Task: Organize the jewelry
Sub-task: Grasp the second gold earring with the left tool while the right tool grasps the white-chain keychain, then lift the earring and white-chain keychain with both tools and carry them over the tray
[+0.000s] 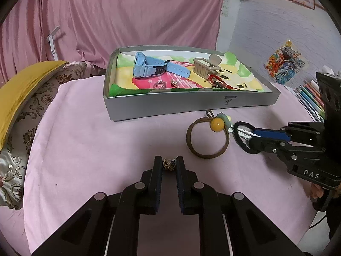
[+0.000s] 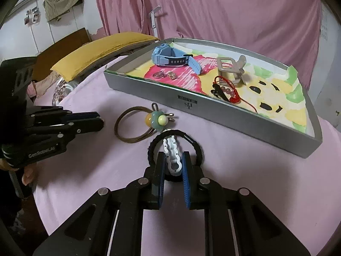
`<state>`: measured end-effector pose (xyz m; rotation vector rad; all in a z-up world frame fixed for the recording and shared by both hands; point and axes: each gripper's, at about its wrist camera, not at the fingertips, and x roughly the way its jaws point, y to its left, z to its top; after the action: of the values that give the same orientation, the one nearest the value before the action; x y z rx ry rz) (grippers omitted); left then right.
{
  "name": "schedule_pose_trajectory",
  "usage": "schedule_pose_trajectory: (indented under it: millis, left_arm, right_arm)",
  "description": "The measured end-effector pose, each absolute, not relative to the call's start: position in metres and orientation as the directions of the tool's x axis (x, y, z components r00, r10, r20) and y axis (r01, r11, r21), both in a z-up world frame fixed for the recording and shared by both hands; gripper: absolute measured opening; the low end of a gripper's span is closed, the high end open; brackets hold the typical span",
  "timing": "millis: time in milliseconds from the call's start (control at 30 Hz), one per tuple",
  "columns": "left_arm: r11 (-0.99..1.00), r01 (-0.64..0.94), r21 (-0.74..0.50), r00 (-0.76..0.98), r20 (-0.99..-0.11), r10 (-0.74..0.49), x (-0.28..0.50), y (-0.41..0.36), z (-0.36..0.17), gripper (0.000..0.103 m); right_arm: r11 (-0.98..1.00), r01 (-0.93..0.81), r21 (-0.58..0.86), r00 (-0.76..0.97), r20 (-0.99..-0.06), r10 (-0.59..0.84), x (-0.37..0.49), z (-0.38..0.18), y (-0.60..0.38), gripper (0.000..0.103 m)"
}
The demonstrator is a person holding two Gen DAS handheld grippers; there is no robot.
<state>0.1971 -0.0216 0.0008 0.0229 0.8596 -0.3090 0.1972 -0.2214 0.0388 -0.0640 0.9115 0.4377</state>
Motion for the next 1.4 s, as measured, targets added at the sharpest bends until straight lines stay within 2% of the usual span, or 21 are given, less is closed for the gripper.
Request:
schedule_pose_trajectory:
  millis: [400, 833, 1033, 1400]
  left_arm:
    - [0.947, 0.296, -0.126, 0.609, -0.739, -0.289, 0.180, -0.031, 0.000, 0.012]
    - [0.938, 0.308, -0.156, 0.636, -0.700, -0.325, 0.167, -0.037, 0.009, 0.012]
    - [0.940, 0.303, -0.157, 0.699, -0.633, -0.332, 0.162, -0.039, 0.026, 0.012]
    - [0.960, 0.262, -0.103, 0.873, -0.400, -0.281, 0.172, -0.050, 0.082, 0.012]
  right_arm:
    - [0.910, -0.369, 0.192, 0.530, -0.760, 0.376, 0.177, 0.042, -0.243, 0.013]
    - [0.910, -0.381, 0.166, 0.556, -0.745, 0.369, 0.159, 0.050, -0.246, 0.013]
    - [0.906, -0.379, 0.190, 0.612, -0.683, 0.399, 0.152, 0.065, -0.250, 0.013]
    - [0.912, -0.343, 0.224, 0.785, -0.465, 0.410, 0.167, 0.102, -0.244, 0.013]
